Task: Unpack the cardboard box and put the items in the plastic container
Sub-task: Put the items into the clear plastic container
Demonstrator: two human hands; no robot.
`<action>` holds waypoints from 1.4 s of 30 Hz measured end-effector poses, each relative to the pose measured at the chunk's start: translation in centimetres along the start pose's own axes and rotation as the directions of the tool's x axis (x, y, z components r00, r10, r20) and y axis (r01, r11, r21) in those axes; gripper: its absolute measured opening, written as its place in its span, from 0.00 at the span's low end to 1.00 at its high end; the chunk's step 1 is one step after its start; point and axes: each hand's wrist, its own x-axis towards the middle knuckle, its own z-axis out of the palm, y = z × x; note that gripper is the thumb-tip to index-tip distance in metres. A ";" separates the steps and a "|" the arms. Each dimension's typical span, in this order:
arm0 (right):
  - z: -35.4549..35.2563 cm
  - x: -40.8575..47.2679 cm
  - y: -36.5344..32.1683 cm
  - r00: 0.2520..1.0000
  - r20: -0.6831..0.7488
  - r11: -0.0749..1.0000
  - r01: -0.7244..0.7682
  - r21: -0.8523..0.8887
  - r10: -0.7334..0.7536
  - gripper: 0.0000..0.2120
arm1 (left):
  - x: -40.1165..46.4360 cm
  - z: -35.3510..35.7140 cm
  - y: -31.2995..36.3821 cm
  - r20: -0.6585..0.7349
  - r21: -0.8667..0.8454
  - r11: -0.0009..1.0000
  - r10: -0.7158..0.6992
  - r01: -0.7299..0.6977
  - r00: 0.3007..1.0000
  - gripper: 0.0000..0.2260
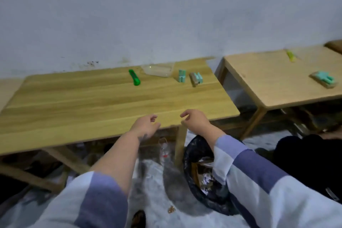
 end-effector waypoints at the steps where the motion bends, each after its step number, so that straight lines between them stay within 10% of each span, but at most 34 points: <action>1: 0.7 0.6 -1.7 1.000 0.003 1.000 0.027 -0.016 -0.027 0.12 | 0.1 -1.4 -1.3 -0.022 -0.006 1.000 -0.016 0.016 1.000 0.20; 16: 16.1 15.5 -19.2 0.973 0.126 0.960 0.214 -0.179 -0.194 0.16 | 8.1 -12.3 -19.5 0.045 0.433 0.898 -0.108 0.078 0.993 0.48; 27: 21.1 21.2 -21.7 0.922 0.090 0.832 0.380 -0.404 -0.377 0.17 | 9.6 -12.3 -21.6 0.176 0.487 0.873 -0.067 -0.028 0.982 0.46; 42: 14.0 15.9 -12.0 0.964 -0.258 0.977 -0.113 -0.180 0.064 0.11 | 12.2 -10.1 -13.8 0.256 0.490 0.853 0.054 -0.177 0.965 0.42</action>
